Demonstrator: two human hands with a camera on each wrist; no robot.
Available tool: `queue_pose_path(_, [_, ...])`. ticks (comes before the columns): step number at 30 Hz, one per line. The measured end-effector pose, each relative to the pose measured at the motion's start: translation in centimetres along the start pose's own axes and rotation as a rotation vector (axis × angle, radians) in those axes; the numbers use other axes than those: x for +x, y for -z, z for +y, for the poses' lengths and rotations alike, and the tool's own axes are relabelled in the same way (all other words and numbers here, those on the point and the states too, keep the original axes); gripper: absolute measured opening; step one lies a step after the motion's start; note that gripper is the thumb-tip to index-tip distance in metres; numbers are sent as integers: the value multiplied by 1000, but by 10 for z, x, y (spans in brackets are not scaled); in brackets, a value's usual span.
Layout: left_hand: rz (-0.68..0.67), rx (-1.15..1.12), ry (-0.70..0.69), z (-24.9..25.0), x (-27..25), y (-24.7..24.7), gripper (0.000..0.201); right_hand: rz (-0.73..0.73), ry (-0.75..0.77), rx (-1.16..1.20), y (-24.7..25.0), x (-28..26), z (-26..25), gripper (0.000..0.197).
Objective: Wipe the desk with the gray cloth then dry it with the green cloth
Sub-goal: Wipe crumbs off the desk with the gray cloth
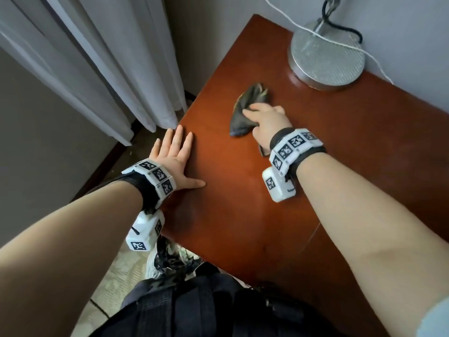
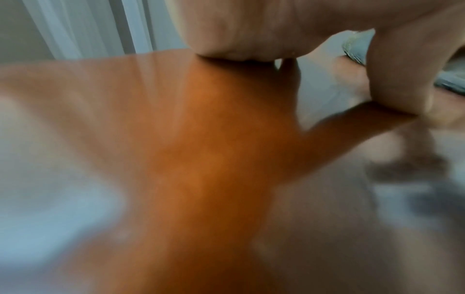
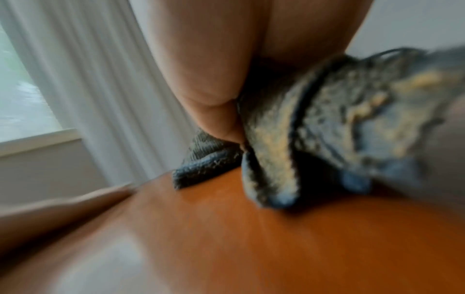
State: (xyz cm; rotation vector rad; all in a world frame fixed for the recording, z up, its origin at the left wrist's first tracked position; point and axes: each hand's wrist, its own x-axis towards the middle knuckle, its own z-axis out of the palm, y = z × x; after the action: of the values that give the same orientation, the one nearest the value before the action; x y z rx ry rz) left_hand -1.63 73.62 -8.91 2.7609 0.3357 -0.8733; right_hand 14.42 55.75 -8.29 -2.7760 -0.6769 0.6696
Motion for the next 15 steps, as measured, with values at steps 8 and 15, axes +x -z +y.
queue_pose_path(8, [-67,-15,-18,2,-5,10,124,-512,459,-86,-9,-147,-5,51])
queue_pose_path(15, [47,49,-36,4,-25,-4,98,157,-218,105,-41,-155,16,53])
